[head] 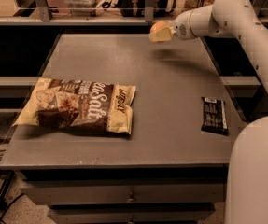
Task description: Move orange near brown chip bag
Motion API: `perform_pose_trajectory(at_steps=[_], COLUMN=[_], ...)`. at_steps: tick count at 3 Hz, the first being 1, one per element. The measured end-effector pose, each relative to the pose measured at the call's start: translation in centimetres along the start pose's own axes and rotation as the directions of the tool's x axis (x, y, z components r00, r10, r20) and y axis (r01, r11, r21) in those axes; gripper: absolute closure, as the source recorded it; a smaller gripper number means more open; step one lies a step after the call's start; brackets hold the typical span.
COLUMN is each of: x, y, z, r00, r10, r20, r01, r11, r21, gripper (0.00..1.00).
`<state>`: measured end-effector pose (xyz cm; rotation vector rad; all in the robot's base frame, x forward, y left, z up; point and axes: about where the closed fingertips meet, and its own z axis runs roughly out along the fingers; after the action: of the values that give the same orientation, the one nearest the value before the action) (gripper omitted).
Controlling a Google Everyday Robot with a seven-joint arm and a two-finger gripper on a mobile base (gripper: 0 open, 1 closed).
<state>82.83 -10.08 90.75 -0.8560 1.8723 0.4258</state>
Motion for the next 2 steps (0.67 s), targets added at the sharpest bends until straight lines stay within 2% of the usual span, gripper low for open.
perform_pose_trajectory(at_steps=[1,2], x=[0.0,-0.4], y=[0.0,2.7], z=[0.0,0.3], r00=[1.000,0.998], r10=[0.000,-0.066], r20=[0.000,-0.016], r01=[0.000,0.064], r11=[1.0000,0.9960], r21=[0.000,-0.061], gripper=[1.00,1.00])
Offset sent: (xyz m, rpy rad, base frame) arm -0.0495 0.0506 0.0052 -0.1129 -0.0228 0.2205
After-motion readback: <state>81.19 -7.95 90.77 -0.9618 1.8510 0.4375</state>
